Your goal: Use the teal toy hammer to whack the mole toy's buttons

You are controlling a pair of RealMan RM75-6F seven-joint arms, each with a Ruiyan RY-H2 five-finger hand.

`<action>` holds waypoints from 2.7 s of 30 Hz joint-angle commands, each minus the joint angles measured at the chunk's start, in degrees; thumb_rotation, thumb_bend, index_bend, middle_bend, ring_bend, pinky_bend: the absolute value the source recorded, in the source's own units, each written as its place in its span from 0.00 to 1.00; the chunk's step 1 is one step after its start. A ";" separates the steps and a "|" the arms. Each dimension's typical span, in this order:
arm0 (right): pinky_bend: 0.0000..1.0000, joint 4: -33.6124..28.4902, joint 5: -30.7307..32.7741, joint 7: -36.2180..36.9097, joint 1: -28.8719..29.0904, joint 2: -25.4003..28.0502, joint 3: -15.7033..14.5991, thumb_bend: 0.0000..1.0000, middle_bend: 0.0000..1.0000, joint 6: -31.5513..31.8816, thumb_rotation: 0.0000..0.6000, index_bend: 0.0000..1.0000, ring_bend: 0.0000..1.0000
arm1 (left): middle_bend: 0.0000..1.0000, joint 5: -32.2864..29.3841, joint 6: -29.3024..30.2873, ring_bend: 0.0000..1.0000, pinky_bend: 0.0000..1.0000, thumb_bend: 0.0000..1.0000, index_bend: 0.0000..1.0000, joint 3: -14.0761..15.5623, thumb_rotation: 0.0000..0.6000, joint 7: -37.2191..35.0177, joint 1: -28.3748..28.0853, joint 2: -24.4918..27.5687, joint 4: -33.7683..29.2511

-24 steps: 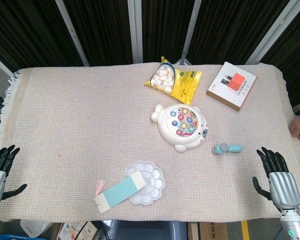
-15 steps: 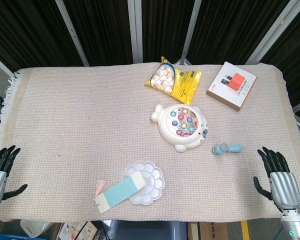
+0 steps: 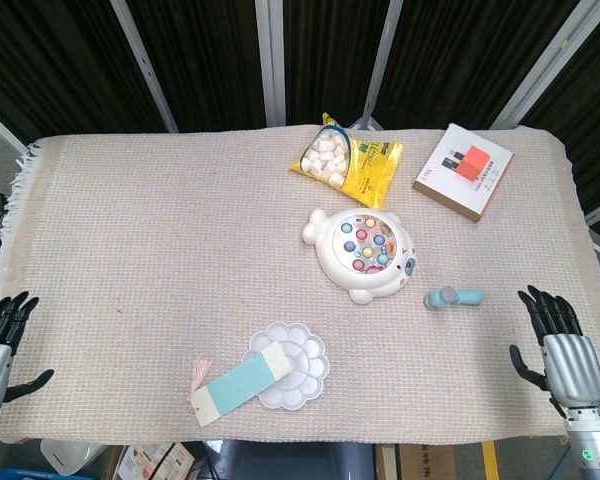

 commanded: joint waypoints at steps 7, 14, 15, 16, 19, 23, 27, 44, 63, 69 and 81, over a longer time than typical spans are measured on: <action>0.00 8.20 5.43 13.83 10.09 2.90 2.96 0.46 0.12 -19.63 1.00 0.04 0.02 | 0.00 0.58 -0.49 0.00 0.00 0.12 0.00 0.07 1.00 1.47 -0.41 0.33 -1.40; 0.00 17.26 4.37 18.73 15.25 -1.75 2.24 0.46 0.22 -28.04 1.00 0.17 0.09 | 0.00 0.74 -0.45 0.00 0.00 0.12 0.00 0.28 1.00 3.53 -0.24 0.69 -3.07; 0.00 18.47 4.01 18.99 16.01 -2.61 1.99 0.46 0.24 -29.11 1.00 0.19 0.10 | 0.00 0.87 -0.34 0.00 0.00 0.12 0.00 0.27 1.00 3.90 -0.21 0.77 -3.40; 0.00 19.25 3.87 19.22 16.44 -3.23 1.91 0.46 0.25 -29.67 1.00 0.20 0.11 | 0.00 0.89 -0.33 0.00 0.00 0.12 0.00 0.27 1.00 4.13 -0.21 0.81 -3.62; 0.00 21.72 3.55 20.09 17.65 -4.98 1.52 0.46 0.27 -31.38 1.00 0.23 0.13 | 0.00 0.87 -0.56 0.00 0.00 0.12 0.00 0.29 1.00 4.89 -0.28 0.92 -4.31; 0.01 23.77 3.17 20.49 18.41 -6.68 0.95 0.46 0.30 -32.24 1.00 0.26 0.15 | 0.00 0.64 -0.90 0.00 0.00 0.12 0.00 0.27 1.00 5.46 -0.38 1.01 -4.82; 0.02 24.61 3.14 20.53 18.80 -7.66 0.69 0.45 0.30 -32.48 1.00 0.27 0.16 | 0.00 0.49 -1.25 0.00 0.00 0.12 0.00 0.15 1.00 5.68 -0.59 1.01 -4.97; 0.02 21.28 6.29 13.19 21.57 -8.97 1.97 0.46 0.33 -34.88 1.00 0.33 0.19 | 0.00 -0.77 -3.49 0.00 0.00 0.12 0.00 -0.24 1.00 5.44 -1.74 0.75 -4.55; 0.02 16.49 11.76 3.25 22.83 -9.47 3.02 0.49 0.36 -36.39 1.00 0.37 0.22 | 0.00 -2.33 -5.49 0.00 0.00 0.12 0.00 -0.55 1.00 4.29 -2.79 0.40 -3.33; 0.02 16.32 13.26 1.14 23.03 -10.17 3.10 0.55 0.38 -36.75 1.00 0.40 0.24 | 0.00 -2.73 -5.87 0.00 0.00 0.12 0.00 -0.63 1.00 3.48 -3.01 0.26 -2.51; 0.03 16.28 14.10 -0.44 23.04 -11.03 2.90 0.59 0.41 -36.54 1.00 0.44 0.26 | 0.00 -3.08 -5.98 0.00 0.00 0.12 0.00 -0.58 1.00 2.45 -3.08 0.02 -1.45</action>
